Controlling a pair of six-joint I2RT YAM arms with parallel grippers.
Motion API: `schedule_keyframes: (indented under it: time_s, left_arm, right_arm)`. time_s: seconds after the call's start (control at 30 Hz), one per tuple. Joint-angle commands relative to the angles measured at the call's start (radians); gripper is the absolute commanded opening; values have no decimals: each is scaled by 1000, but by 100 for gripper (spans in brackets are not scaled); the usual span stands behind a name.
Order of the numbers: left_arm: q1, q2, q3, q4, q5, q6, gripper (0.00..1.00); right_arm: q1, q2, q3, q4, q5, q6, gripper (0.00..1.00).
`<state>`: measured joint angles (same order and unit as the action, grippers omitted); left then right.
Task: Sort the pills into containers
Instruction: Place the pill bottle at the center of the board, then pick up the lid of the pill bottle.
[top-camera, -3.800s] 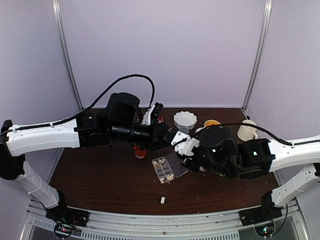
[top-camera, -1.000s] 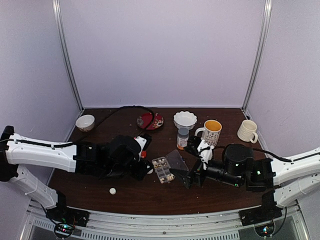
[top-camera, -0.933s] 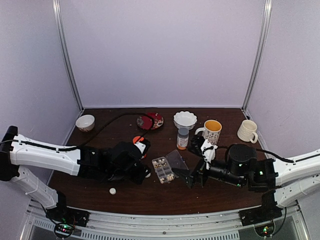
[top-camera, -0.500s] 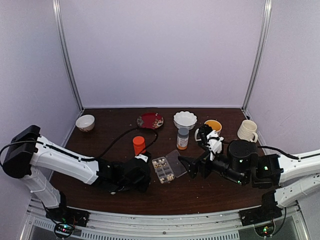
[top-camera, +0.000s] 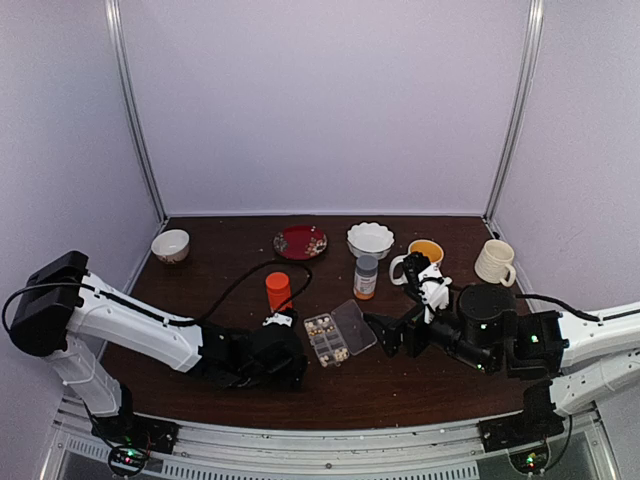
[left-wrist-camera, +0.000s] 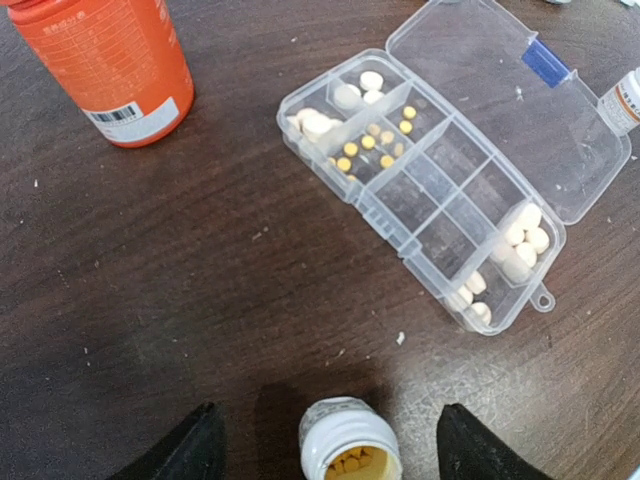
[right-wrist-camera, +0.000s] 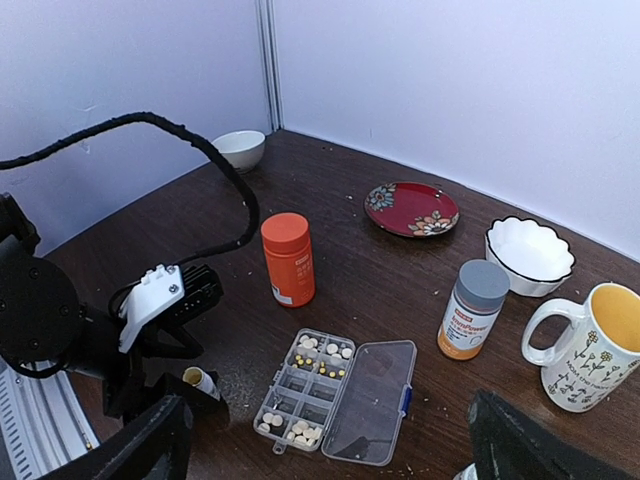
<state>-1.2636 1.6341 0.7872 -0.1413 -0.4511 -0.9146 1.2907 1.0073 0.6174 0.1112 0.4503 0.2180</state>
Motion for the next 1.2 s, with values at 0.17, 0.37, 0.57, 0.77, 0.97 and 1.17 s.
schedule_keyframes:
  time_s: [0.17, 0.37, 0.57, 0.77, 0.97, 1.17]
  left_arm:
    - [-6, -233, -88, -113, -66, -108, 83]
    - [-4, -384, -163, -270, -46, -190, 82]
    - [40, -450, -225, -376, 48, -272, 81]
    - [106, -476, -289, -388, 125, -281, 81]
    - [150, -407, -298, -351, 183, -218, 78]
    - [153, -319, -246, -356, 207, -183, 65]
  right_arm:
    - [-4, 4, 51, -94, 21, 30, 100]
    - [-4, -19, 16, -105, 22, 51, 100]
    - [-4, -14, 22, -98, -7, 63, 100]
    - [-4, 21, 47, -103, -28, 59, 100]
    - [-4, 44, 66, -98, -48, 49, 96]
    - [-4, 56, 72, -94, -61, 49, 89]
